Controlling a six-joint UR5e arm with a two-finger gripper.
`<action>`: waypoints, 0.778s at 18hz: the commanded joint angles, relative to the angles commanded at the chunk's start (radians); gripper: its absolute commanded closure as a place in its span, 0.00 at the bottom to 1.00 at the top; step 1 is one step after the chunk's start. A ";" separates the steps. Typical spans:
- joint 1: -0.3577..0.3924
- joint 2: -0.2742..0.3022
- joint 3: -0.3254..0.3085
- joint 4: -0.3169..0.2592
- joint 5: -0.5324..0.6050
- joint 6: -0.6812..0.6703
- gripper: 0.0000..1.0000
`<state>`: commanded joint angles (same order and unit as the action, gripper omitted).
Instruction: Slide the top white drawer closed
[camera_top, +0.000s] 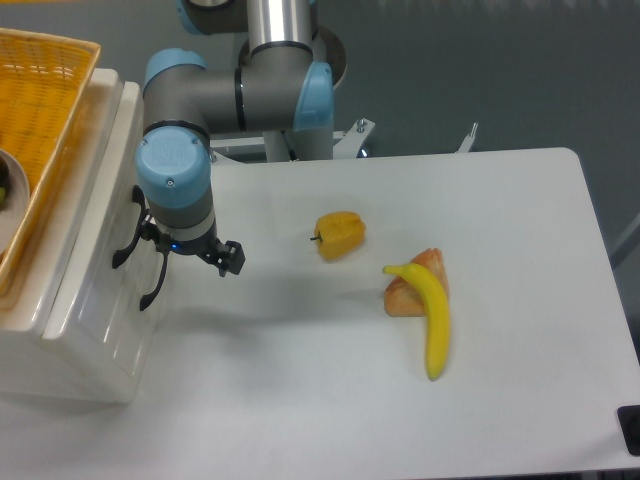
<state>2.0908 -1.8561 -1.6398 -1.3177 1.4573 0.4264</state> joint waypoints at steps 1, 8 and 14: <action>0.000 0.000 0.000 0.000 0.000 0.000 0.00; 0.024 -0.003 0.000 0.005 0.023 0.020 0.00; 0.115 0.000 0.020 0.005 0.021 0.136 0.00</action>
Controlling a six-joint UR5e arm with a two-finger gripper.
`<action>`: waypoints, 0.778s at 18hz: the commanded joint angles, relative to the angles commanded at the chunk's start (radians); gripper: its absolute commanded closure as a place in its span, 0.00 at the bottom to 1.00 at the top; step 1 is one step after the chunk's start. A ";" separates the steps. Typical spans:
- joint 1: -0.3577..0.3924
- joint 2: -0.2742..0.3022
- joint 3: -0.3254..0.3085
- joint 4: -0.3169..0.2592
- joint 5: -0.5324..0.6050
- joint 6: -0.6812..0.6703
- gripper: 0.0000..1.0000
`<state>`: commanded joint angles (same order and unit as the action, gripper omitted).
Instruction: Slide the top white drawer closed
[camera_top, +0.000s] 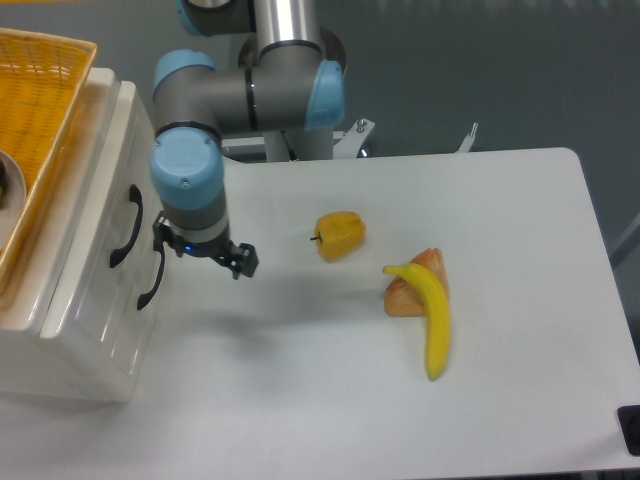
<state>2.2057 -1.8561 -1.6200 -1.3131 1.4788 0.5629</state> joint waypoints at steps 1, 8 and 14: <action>0.014 0.000 0.006 0.000 0.000 0.005 0.00; 0.104 0.003 0.011 0.000 0.003 0.147 0.00; 0.247 0.025 0.012 0.000 0.002 0.273 0.00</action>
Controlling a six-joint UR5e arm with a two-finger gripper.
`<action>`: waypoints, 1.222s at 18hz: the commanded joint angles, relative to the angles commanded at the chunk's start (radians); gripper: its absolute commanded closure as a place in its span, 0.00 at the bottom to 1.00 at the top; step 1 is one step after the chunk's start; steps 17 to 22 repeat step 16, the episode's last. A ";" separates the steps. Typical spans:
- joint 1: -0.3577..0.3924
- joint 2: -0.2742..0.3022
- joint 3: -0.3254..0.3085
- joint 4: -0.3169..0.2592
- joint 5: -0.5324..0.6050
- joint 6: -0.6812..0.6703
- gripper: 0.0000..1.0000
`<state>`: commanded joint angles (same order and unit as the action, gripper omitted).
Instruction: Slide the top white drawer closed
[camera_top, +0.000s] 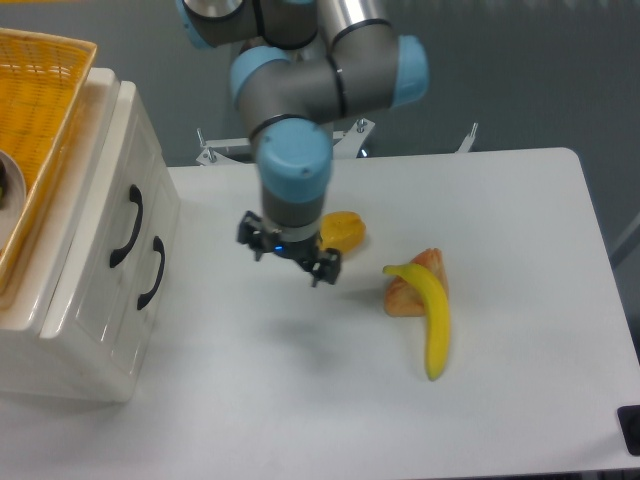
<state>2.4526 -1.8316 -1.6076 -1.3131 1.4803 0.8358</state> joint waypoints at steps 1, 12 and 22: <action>0.025 0.002 -0.002 -0.003 0.002 0.020 0.00; 0.239 0.012 -0.002 -0.005 0.012 0.455 0.00; 0.302 0.023 -0.003 -0.008 0.035 0.589 0.00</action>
